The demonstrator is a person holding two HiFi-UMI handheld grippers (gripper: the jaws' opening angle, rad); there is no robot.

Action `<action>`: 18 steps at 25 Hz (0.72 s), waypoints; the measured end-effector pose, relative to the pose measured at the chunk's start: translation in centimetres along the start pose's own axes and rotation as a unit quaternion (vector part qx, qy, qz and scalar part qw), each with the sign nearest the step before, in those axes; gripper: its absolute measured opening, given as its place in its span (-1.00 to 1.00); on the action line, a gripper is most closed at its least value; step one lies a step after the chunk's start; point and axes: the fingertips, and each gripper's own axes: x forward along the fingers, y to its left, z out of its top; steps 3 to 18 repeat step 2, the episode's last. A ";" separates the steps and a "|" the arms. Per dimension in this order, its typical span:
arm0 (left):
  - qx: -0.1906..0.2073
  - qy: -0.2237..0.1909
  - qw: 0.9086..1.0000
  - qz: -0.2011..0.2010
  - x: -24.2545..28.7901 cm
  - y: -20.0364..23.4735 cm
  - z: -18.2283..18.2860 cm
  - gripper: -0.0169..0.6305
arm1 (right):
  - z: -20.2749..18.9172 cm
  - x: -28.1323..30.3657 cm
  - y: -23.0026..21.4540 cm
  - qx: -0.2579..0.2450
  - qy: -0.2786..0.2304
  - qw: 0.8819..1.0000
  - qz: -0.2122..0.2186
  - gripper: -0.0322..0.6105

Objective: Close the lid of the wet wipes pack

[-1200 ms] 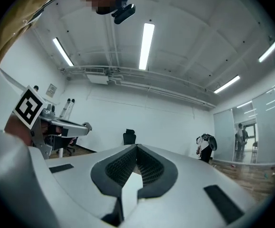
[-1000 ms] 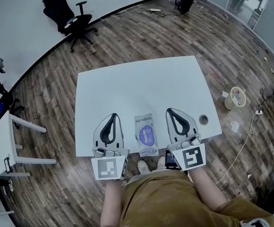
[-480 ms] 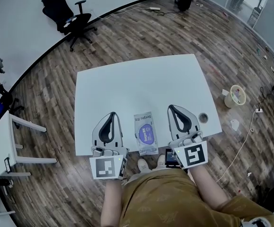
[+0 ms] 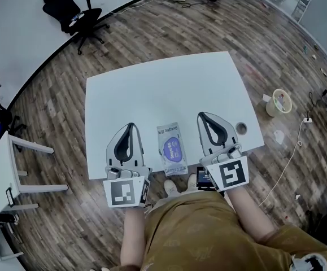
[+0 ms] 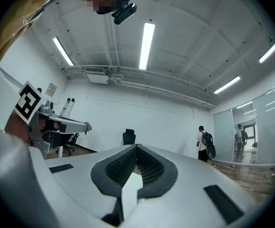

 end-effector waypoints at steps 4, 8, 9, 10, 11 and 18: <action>0.000 0.001 1.000 0.000 0.1 0.1 0.0 -0.96 | 0.0 0.1 -0.2 -0.001 0.008 1.000 -0.005 -0.88; 0.000 0.001 1.000 0.000 0.1 0.1 0.0 -0.96 | 0.0 0.1 -0.2 -0.001 0.008 1.000 -0.005 -0.88; 0.000 0.001 1.000 0.000 0.1 0.1 0.0 -0.96 | 0.0 0.1 -0.2 -0.001 0.008 1.000 -0.005 -0.88; 0.000 0.001 1.000 0.000 0.1 0.1 0.0 -0.96 | 0.0 0.1 -0.2 -0.001 0.008 1.000 -0.005 -0.88; 0.000 0.001 1.000 0.000 0.1 0.1 0.0 -0.96 | 0.0 0.1 -0.2 -0.001 0.008 1.000 -0.005 -0.88; 0.000 0.001 1.000 0.000 0.1 0.1 0.0 -0.96 | 0.0 0.1 -0.2 -0.001 0.008 1.000 -0.005 -0.88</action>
